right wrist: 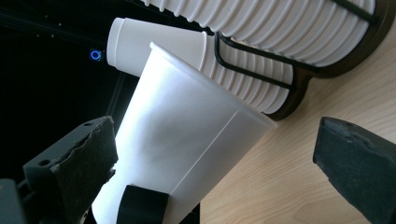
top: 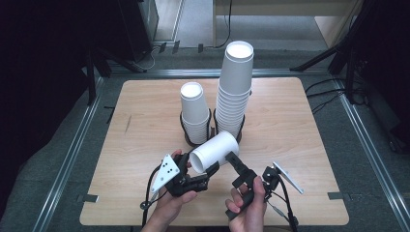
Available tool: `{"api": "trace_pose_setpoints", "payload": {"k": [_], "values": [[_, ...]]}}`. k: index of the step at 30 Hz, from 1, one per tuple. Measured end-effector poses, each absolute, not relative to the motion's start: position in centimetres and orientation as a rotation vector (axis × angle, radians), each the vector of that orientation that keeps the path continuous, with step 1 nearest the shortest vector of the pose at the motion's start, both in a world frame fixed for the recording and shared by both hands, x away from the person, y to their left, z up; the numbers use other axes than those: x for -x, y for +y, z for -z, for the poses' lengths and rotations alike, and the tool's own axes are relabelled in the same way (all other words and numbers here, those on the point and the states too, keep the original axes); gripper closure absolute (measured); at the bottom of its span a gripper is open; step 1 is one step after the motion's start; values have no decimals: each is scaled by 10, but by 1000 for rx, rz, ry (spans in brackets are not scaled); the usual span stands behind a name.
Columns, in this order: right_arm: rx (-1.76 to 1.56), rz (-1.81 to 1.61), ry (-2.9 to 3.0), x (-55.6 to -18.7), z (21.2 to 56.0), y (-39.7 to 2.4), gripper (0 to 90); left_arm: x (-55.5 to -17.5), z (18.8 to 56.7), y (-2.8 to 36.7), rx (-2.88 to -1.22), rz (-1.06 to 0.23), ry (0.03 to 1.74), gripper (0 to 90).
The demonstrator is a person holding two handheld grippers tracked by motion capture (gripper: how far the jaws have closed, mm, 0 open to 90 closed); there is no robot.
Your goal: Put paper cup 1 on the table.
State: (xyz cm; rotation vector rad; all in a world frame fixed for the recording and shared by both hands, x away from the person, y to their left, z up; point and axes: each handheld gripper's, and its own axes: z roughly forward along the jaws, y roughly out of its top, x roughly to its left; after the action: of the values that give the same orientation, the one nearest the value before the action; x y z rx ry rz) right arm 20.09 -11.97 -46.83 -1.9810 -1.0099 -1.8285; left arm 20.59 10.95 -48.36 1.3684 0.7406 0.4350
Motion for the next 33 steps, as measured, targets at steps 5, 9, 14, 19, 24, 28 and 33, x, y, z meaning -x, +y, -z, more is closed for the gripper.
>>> {"api": "trace_pose_setpoints", "payload": {"k": [5, 9, 14, 19, 24, 28, 33], "values": [[1950, 1804, -941, -204, 472, -115, 0, -206, 484, 108, -1370, -439, 739, 224], [1947, 1795, -927, -206, 474, -112, 0, -206, 485, 107, -1374, -438, 738, 224], [1928, 1783, -900, -209, 475, -110, 0, -205, 485, 106, -1376, -438, 738, 224], [1909, 1769, -892, -211, 476, -107, 0, -205, 486, 106, -1381, -436, 737, 224], [1890, 1781, -894, -212, 477, -106, 0, -205, 487, 104, -1388, -434, 735, 223], [1876, 1781, -886, -214, 477, -105, 0, -204, 487, 103, -1390, -435, 731, 223], [1876, 1763, -855, -217, 478, -104, 0, -204, 487, 101, -1392, -430, 728, 223]]}}
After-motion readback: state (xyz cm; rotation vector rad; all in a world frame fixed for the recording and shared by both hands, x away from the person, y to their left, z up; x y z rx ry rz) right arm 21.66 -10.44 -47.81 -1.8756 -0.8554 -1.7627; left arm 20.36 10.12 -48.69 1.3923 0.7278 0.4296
